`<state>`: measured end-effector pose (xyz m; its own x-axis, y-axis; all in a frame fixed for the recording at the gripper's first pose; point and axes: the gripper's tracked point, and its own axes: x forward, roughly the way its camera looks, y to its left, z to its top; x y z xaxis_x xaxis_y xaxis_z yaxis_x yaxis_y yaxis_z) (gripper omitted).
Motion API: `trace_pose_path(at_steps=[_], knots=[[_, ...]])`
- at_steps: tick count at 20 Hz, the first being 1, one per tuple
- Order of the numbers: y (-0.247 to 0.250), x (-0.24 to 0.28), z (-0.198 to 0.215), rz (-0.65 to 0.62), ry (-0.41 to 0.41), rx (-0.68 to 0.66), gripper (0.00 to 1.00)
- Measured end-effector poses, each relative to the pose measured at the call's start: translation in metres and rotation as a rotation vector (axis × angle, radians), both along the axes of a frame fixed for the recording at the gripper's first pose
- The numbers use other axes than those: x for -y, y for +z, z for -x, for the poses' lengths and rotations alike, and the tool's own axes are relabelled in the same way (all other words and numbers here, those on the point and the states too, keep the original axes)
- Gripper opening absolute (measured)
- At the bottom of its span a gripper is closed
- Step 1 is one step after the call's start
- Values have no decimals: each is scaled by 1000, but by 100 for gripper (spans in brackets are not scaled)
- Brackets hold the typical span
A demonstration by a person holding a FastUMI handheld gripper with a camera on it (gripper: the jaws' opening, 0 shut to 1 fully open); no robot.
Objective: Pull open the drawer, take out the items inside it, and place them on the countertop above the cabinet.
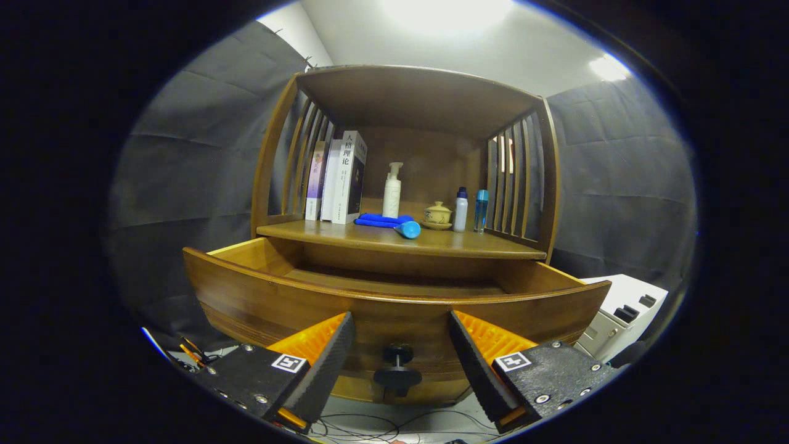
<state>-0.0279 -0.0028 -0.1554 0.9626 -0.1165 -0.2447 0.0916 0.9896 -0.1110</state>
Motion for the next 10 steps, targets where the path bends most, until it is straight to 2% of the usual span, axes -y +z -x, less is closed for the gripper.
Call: trace_pose_path(at_steps=[6,10], knots=[[-11,3,-42,7,-15,-27,96],[-19,13,-73,36,14,-17,95]])
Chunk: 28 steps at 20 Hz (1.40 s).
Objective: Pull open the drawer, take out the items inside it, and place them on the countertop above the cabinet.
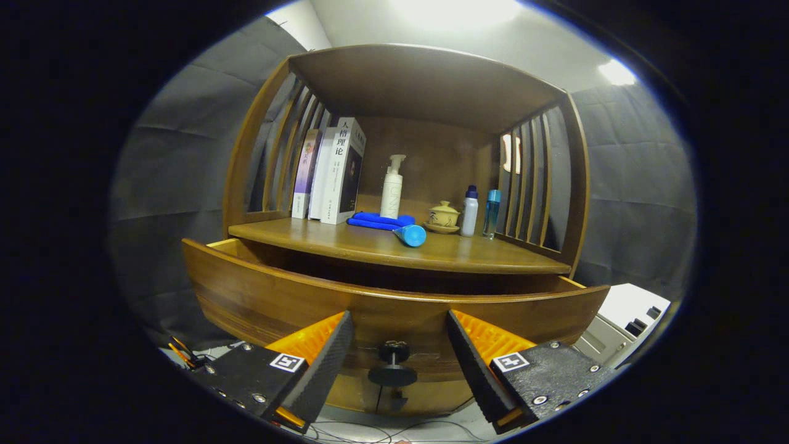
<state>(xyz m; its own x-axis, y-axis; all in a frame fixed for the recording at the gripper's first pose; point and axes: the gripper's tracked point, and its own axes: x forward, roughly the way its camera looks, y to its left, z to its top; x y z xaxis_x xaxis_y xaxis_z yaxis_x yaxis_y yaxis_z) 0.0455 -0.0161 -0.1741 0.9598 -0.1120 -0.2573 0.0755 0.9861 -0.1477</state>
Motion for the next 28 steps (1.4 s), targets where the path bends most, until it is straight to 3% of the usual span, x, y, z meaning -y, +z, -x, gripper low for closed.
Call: trace_pose_path(at_steps=[9,15,18,21,24,28], knots=[[-18,12,-55,-34,-4,-8,95],[-20,11,-60,13,-6,4,94],[-14,-1,-55,26,79,-24,95],[14,-6,-34,72,158,-7,95],[61,-15,-16,-23,203,62,95],[124,4,2,-31,196,118,95]])
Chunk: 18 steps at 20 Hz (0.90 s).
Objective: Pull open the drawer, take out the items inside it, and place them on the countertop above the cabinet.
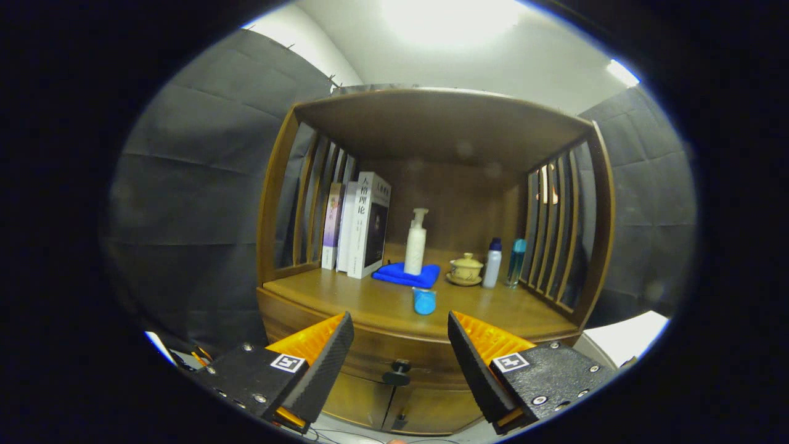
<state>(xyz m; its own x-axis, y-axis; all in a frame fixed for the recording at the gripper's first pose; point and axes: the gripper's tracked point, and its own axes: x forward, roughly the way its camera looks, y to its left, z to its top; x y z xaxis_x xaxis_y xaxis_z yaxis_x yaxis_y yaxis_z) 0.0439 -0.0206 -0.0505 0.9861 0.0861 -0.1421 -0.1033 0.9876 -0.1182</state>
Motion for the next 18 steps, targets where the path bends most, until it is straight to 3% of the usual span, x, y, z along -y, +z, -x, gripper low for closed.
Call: trace_pose_path(at_steps=[5,8,11,15,18], knots=[[36,29,31,-1,-29,62,95],[51,29,45,-64,2,129,95],[56,38,58,-41,-7,176,95],[59,13,73,-97,5,208,95],[50,4,74,-71,-29,178,95]])
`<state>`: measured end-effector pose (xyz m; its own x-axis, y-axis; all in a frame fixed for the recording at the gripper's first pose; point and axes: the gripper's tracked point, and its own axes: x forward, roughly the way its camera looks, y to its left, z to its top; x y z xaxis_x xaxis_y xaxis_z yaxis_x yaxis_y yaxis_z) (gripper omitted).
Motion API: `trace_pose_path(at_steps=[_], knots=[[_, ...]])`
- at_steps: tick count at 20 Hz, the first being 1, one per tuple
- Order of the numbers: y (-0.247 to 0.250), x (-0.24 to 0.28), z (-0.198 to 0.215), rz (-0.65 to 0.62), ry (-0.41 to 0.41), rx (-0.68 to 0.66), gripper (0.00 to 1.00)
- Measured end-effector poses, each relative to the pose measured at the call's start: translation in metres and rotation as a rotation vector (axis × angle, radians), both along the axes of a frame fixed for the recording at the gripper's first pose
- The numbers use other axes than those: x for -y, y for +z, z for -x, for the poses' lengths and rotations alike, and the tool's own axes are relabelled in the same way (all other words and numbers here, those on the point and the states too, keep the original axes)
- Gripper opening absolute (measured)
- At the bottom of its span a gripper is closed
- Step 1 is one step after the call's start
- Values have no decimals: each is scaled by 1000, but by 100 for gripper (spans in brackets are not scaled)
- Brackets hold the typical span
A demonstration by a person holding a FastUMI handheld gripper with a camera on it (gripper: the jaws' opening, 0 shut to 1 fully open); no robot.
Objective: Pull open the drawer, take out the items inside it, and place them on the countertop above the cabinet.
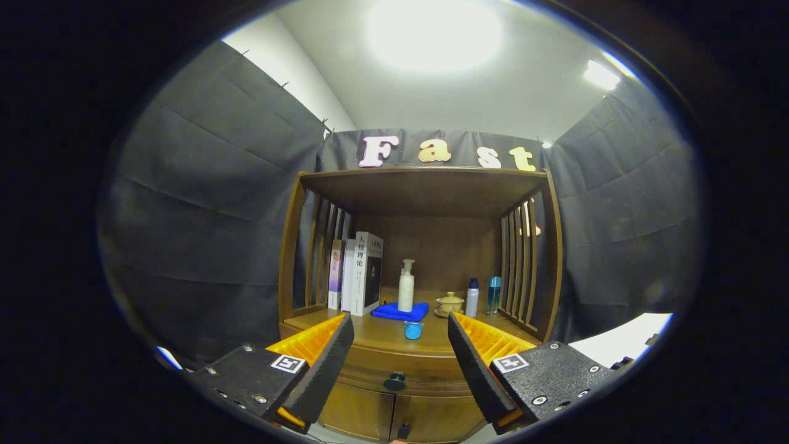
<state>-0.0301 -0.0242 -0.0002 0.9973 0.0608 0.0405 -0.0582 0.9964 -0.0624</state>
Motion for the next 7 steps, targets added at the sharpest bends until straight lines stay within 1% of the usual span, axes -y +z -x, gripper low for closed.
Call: trace_pose_path(at_steps=[3,5,7], knots=[[5,-9,-3,5,-22,-14,95],[3,-12,-1,-24,-37,-38,95],[3,-5,2,-70,-72,-61,95]])
